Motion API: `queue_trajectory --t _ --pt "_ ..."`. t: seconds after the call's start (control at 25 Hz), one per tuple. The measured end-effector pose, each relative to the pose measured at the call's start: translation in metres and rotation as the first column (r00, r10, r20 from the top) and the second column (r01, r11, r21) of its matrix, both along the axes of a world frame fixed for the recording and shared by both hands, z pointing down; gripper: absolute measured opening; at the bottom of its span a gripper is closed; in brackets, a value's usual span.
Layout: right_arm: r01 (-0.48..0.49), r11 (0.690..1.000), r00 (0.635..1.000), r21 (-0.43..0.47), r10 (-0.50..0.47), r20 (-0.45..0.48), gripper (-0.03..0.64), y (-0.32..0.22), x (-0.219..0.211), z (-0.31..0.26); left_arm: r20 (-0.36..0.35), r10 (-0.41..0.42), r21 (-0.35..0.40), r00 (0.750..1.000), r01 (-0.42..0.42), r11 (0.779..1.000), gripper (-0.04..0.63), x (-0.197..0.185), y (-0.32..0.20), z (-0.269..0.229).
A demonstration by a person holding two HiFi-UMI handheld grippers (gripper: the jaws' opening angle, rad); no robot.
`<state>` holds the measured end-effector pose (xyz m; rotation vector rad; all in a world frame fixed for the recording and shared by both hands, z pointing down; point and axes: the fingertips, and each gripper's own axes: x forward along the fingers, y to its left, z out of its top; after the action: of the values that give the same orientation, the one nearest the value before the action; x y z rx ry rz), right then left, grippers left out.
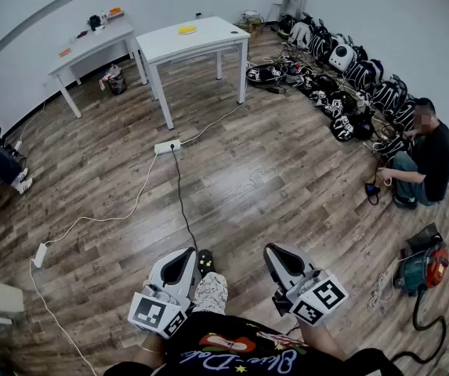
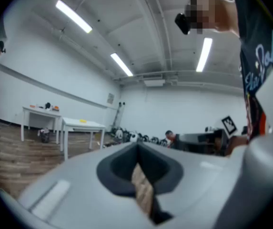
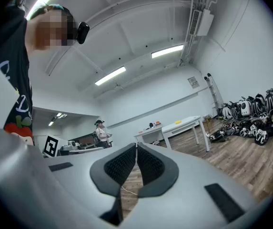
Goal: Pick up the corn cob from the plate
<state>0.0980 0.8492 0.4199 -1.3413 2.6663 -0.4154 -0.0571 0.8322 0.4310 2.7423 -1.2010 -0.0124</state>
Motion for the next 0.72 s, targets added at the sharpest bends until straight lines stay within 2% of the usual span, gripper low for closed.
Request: queue_trajectory --t 0.12,0.24,0.36,0.52,0.72 --pt "0.025 0.999 1.0 0.024 -0.026 0.015 0.018 -0.074 -0.017 -0.007 -0.013 0.023 -0.017 1.0 -0.024 1.0 -0.003 -0.003 -0.072 0.001" --pt "0.015 0.999 1.0 0.032 -0.016 0.027 0.018 -0.155 -0.031 -0.015 0.017 0.035 -0.009 0.999 -0.035 0.999 -0.002 -0.018 -0.148 -0.004" --pt "-0.002 0.999 0.999 0.05 0.0 0.04 0.018 -0.239 -0.045 -0.03 0.016 0.017 0.025 1.0 -0.017 1.0 -0.003 -0.041 -0.233 -0.017" --pt "-0.016 0.997 0.999 0.069 0.014 0.039 0.018 -0.32 -0.056 -0.029 0.002 -0.024 0.055 1.0 0.024 0.998 -0.003 -0.066 -0.326 -0.021" --pt "-0.033 0.999 0.999 0.023 0.033 0.035 0.018 -0.418 -0.036 -0.013 -0.048 -0.027 -0.024 0.998 0.025 0.999 -0.003 -0.057 -0.422 -0.007"
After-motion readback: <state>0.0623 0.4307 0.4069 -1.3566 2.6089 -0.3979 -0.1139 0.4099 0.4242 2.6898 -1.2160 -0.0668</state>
